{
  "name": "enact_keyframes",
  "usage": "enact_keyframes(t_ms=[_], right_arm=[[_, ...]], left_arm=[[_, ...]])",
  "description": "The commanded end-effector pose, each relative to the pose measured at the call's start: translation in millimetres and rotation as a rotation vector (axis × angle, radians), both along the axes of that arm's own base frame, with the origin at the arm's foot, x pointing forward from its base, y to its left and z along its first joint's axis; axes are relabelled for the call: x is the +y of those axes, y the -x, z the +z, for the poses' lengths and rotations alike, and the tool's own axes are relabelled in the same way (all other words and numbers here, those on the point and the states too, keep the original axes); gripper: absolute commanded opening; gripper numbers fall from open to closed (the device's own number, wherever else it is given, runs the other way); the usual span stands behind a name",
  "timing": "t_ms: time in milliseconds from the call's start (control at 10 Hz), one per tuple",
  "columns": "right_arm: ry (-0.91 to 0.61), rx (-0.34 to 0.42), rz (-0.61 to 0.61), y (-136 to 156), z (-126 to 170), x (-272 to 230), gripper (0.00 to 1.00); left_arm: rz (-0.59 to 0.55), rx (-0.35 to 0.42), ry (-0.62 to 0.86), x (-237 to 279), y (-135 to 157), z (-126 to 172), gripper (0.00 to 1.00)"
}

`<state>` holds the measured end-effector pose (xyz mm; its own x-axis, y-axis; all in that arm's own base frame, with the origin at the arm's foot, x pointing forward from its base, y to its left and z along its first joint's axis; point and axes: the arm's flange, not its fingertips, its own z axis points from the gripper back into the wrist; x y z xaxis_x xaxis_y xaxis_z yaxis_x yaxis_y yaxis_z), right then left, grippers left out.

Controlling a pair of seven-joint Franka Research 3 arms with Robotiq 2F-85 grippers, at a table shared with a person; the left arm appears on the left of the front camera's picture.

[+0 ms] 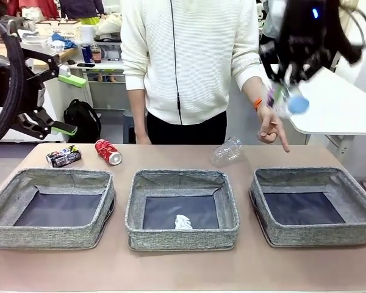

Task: Sort the waste into the appropriate baskets.
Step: Place the picked waste into the Fabric basket indicated by the person.

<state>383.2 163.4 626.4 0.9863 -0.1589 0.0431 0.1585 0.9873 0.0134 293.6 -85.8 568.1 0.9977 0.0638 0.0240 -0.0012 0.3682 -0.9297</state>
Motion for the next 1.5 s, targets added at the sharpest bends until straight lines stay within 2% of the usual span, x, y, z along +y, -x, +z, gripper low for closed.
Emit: enact_keyframes(t_ms=[0, 200, 300, 500, 900, 1000, 1100, 1200, 1400], right_arm=[[0.018, -0.008, -0.024, 16, -67, -34, 0.14], [-0.080, 0.087, -0.184, 23, -141, -82, 0.14], [-0.112, 0.060, -0.265, 25, -168, -94, 0.14], [-0.150, 0.068, -0.298, 25, -182, -97, 0.14], [-0.169, 0.058, -0.322, 22, -180, -97, 0.14], [-0.182, 0.052, -0.327, 21, -178, -96, 0.57], [-0.191, 0.050, -0.334, 20, -177, -96, 0.72], [-0.189, 0.046, -0.335, 20, -175, -95, 1.00], [-0.231, 0.018, -0.350, 20, -167, -97, 1.00]], left_arm=[[-0.008, -0.014, 0.022, 0, 0, 1, 1.00], [-0.008, -0.014, 0.022, 0, 0, 1, 1.00], [-0.008, -0.014, 0.022, 0, 0, 1, 1.00], [-0.008, -0.014, 0.022, 0, 0, 1, 1.00], [-0.008, -0.014, 0.022, 0, 0, 1, 1.00], [-0.008, -0.014, 0.022, 0, 0, 1, 1.00], [-0.008, -0.014, 0.022, 0, 0, 1, 1.00], [-0.008, -0.014, 0.022, 0, 0, 1, 1.00], [-0.008, -0.014, 0.022, 0, 0, 1, 1.00]])
